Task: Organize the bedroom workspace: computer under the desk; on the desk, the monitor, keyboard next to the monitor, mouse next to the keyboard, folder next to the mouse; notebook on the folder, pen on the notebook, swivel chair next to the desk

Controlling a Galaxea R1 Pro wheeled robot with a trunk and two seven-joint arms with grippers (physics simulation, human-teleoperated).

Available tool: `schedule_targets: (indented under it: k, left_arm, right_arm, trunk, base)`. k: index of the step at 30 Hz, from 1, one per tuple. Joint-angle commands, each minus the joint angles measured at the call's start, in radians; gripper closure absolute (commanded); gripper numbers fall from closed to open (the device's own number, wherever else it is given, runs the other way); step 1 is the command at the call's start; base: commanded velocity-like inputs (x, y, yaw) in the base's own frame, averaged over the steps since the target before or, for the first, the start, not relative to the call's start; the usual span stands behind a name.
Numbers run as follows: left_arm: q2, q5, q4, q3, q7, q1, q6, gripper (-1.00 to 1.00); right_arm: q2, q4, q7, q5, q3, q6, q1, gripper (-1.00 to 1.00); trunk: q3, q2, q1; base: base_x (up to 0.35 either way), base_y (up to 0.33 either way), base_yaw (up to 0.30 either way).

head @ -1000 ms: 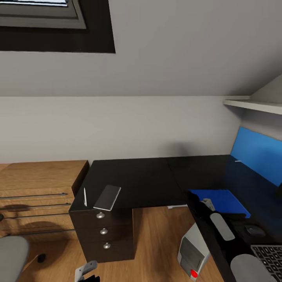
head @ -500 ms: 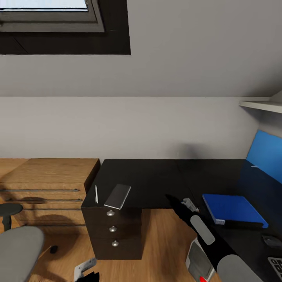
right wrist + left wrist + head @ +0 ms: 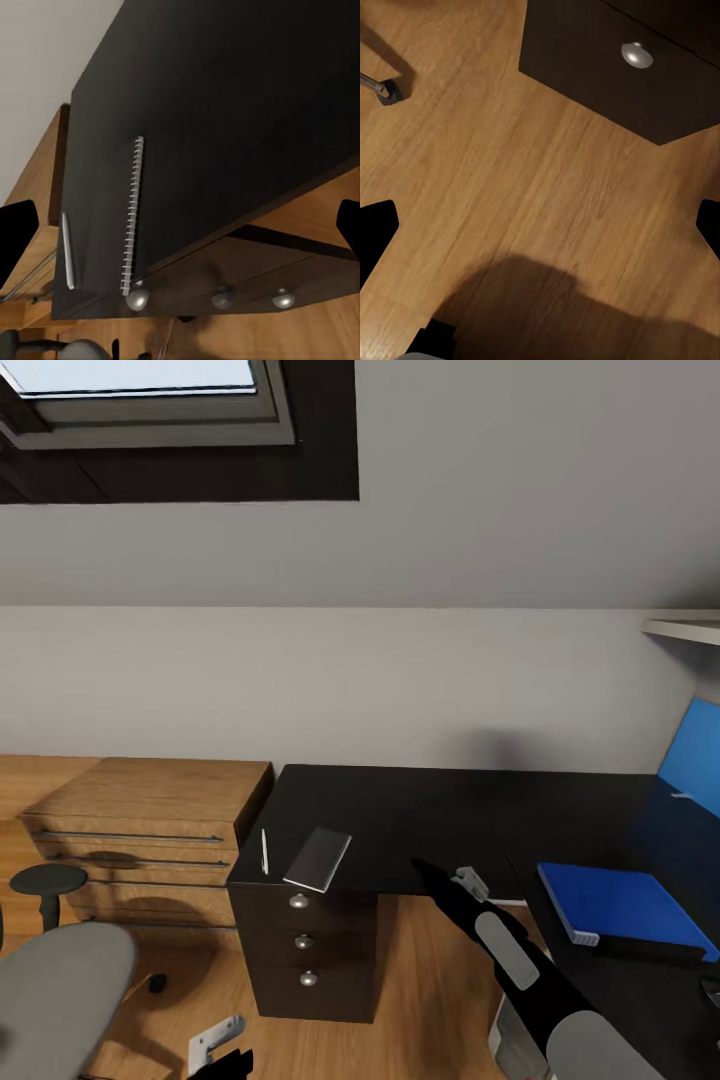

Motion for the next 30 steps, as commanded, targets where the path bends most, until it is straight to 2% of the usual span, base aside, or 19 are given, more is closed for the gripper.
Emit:
schedule_targets:
  k: [1, 9, 24, 30]
  left_arm:
    - [-0.001, 0.010, -0.002, 0.002, 0.005, 0.000, 0.004, -1.00]
    - [-0.001, 0.009, -0.002, 0.002, 0.005, 0.000, 0.004, -1.00]
    - [-0.001, 0.009, -0.002, 0.002, 0.005, 0.000, 0.004, -1.00]
    - [-0.002, 0.008, -0.001, -0.009, 0.007, 0.000, 0.003, -1.00]
  right_arm:
    - [-0.001, -0.001, 0.000, -0.006, 0.003, 0.001, -0.001, -1.00]
    - [-0.001, -0.001, 0.002, -0.007, 0.002, 0.001, -0.001, -1.00]
    - [-0.001, -0.001, 0.003, -0.004, 0.001, 0.000, -0.001, -1.00]
    - [-0.003, 0.000, 0.003, -0.004, 0.000, 0.000, -0.001, -1.00]
  trunk:
    - [-0.001, -0.001, 0.000]
    - [-0.001, -0.001, 0.000]
    - [-0.001, -0.001, 0.000]
    - [-0.001, -0.001, 0.000]
  base:
    - [0.000, 0.000, 0.003]
    - [0.000, 0.006, 0.001]
    - [0.006, 0.314, 0.000]
    - [0.146, 0.090, 0.000]
